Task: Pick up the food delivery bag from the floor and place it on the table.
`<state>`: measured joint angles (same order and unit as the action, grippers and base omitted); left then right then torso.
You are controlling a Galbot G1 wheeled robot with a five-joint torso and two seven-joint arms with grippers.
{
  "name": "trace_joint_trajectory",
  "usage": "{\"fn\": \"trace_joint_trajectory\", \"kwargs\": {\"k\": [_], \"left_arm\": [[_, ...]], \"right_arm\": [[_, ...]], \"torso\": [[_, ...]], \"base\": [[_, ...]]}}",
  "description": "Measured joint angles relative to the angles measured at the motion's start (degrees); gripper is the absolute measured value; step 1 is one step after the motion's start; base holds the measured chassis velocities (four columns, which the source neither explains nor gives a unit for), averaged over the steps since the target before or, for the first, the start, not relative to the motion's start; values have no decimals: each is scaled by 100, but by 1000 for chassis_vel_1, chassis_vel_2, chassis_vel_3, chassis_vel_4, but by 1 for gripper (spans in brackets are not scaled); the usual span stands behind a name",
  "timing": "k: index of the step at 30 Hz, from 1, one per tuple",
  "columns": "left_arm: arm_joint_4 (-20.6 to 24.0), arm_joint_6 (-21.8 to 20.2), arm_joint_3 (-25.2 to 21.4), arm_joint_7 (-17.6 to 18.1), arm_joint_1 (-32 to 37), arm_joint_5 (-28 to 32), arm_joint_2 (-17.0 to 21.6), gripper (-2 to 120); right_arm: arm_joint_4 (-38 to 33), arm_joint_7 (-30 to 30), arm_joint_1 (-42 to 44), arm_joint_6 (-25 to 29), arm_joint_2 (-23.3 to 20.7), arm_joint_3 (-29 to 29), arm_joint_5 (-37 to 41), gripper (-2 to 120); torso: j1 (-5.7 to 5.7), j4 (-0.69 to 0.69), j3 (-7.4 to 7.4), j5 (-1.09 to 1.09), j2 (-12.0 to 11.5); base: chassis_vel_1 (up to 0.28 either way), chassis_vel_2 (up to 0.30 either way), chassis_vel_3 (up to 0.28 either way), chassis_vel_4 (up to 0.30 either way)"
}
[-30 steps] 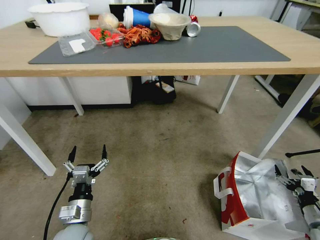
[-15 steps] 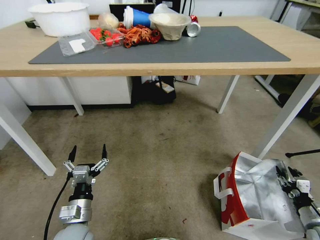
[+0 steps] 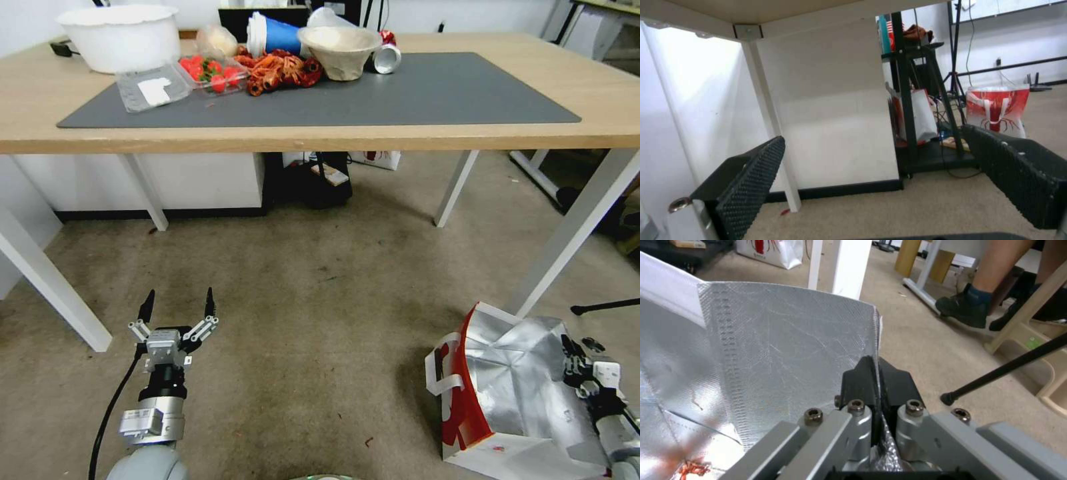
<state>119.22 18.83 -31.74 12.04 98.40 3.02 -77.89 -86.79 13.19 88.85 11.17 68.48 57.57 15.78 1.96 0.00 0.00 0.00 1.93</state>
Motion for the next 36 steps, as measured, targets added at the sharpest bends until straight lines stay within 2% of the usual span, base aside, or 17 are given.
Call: {"fn": "trace_joint_trajectory", "kwargs": {"k": [8,17,20,25,36], "left_arm": [[-12,0,-19,13,3,21,0,99],[18,-18,-18,36,13,31,-11,99],[33,-22,-11,60,19,22,-34,99],[39,-37,-15,76,9,28,-50,99],[62,-49,-7,84,0,33,-115,99]], "right_arm": [[-222,-30,144,103,87,-2,63,0],[-803,-20,456,293,253,-8,223,0],[-1499,-7,717,226,446,-105,561,0],[-2139,0,869,164,654,-306,569,0],[-2585,381,992,311,785,-639,463,0]], "torso": [[0,0,0,0,0],[0,0,0,1,0],[0,0,0,-1,0],[0,0,0,0,0],[0,0,0,0,0]], "base": [[0,0,0,0],[0,0,0,0],[0,0,0,0],[0,0,0,0],[0,0,0,0]]}}
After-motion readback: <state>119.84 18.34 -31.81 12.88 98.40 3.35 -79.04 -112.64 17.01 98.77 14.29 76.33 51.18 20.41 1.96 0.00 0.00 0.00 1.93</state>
